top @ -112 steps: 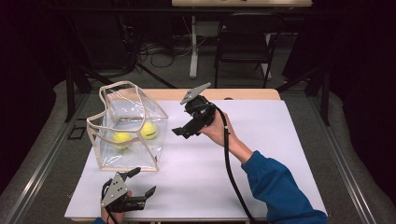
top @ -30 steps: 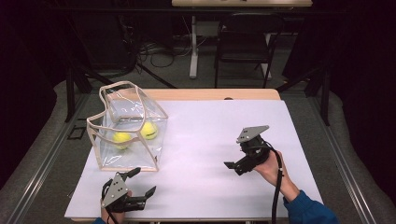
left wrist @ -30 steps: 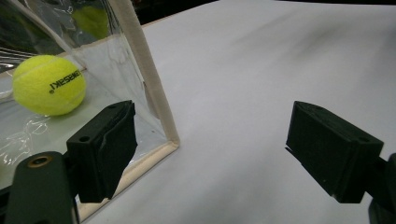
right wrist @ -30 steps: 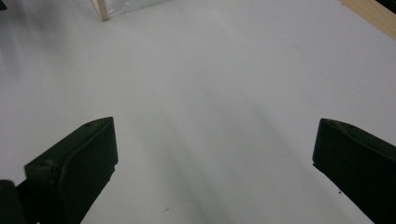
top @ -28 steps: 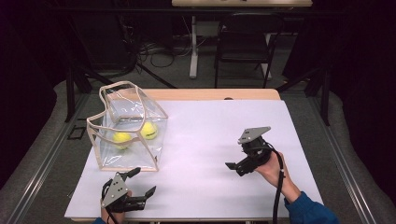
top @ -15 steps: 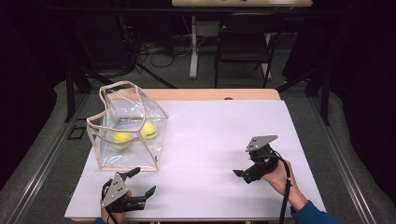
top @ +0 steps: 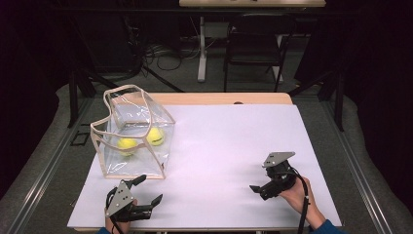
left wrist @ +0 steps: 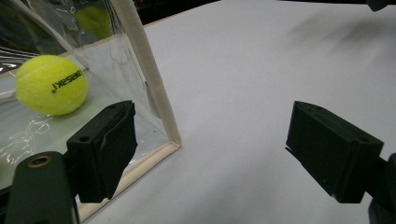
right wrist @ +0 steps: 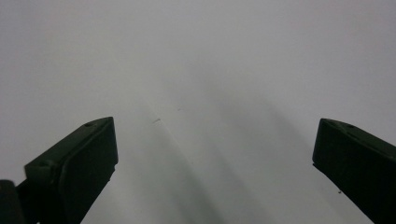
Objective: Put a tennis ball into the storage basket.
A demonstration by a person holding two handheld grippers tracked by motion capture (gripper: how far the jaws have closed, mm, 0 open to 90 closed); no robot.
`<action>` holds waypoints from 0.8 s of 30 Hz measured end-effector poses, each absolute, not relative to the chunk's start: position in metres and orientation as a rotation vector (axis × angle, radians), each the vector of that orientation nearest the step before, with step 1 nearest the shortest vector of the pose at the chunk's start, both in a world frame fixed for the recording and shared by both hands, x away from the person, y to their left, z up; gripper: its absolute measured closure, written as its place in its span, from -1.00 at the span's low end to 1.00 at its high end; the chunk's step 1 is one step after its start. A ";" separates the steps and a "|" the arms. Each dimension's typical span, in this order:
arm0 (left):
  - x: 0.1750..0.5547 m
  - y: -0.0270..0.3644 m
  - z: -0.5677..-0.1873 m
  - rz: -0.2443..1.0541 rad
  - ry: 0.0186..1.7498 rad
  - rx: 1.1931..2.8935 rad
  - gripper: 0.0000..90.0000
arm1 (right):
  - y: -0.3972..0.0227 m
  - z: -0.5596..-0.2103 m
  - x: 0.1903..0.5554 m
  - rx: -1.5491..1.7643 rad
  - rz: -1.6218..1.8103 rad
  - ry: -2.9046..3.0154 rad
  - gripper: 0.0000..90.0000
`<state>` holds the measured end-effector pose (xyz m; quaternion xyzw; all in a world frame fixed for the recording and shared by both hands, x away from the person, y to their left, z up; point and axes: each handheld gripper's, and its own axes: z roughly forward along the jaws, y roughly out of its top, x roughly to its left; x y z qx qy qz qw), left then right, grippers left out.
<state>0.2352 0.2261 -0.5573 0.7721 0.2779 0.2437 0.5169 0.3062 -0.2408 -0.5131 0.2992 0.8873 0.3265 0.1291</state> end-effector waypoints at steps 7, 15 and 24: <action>0.235 0.226 -0.557 0.586 0.666 1.855 -0.64 | -0.247 -0.523 0.300 0.895 0.964 2.560 -1.00; 0.235 0.226 -0.557 0.586 0.666 1.859 -0.64 | -0.253 -0.533 0.291 0.928 0.967 2.548 -1.00; 0.236 0.226 -0.557 0.589 0.667 1.859 -0.64 | -0.258 -0.543 0.283 0.955 0.976 2.531 -1.00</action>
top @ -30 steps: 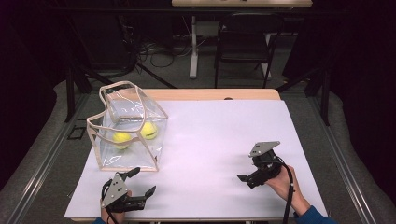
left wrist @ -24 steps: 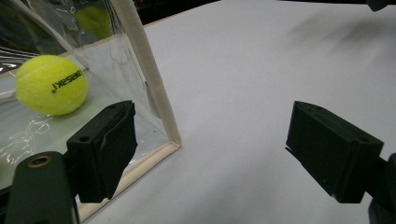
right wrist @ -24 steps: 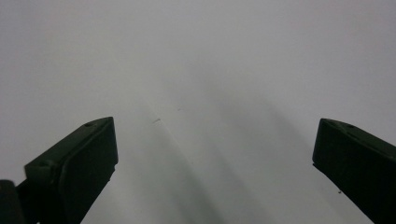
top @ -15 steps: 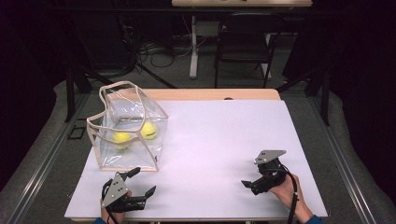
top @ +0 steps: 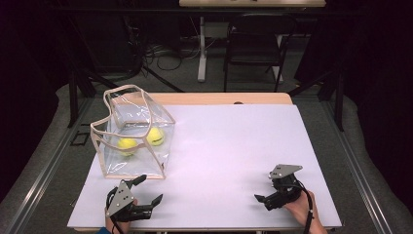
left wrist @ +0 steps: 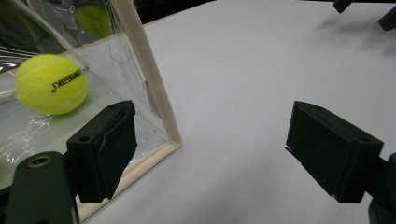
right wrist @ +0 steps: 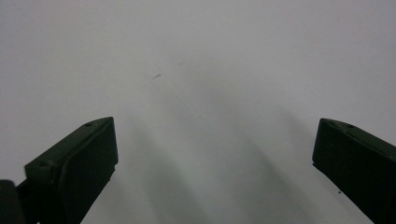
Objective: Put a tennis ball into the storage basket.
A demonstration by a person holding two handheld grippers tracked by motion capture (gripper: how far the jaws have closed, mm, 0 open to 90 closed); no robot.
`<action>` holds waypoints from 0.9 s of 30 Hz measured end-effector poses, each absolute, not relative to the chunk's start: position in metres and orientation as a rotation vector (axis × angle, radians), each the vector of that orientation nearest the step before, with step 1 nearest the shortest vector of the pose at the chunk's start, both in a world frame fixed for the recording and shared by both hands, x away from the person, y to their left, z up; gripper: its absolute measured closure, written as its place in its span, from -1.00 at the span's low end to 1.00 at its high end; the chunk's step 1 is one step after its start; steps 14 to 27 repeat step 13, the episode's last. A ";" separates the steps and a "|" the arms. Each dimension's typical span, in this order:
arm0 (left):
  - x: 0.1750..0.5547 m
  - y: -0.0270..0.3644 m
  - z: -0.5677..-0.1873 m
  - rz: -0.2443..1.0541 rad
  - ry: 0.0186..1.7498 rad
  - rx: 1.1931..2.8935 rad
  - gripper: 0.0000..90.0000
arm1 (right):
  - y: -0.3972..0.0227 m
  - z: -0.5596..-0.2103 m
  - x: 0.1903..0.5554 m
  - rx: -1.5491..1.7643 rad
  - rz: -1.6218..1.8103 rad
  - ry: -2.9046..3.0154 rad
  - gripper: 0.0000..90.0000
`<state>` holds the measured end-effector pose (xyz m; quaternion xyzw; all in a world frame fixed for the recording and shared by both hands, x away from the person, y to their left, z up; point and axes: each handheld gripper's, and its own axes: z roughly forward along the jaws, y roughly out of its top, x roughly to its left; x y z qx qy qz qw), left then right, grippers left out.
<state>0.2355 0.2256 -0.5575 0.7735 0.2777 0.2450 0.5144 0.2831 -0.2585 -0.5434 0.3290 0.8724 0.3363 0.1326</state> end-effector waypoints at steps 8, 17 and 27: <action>0.236 0.226 -0.558 0.589 0.667 1.860 -0.64 | -0.260 -0.549 0.280 0.980 0.971 2.527 -1.00; 0.236 0.226 -0.558 0.589 0.668 1.864 -0.64 | -0.261 -0.548 0.279 0.978 0.981 2.515 -1.00; 0.236 0.226 -0.558 0.589 0.668 1.864 -0.64 | -0.261 -0.548 0.279 0.978 0.981 2.515 -1.00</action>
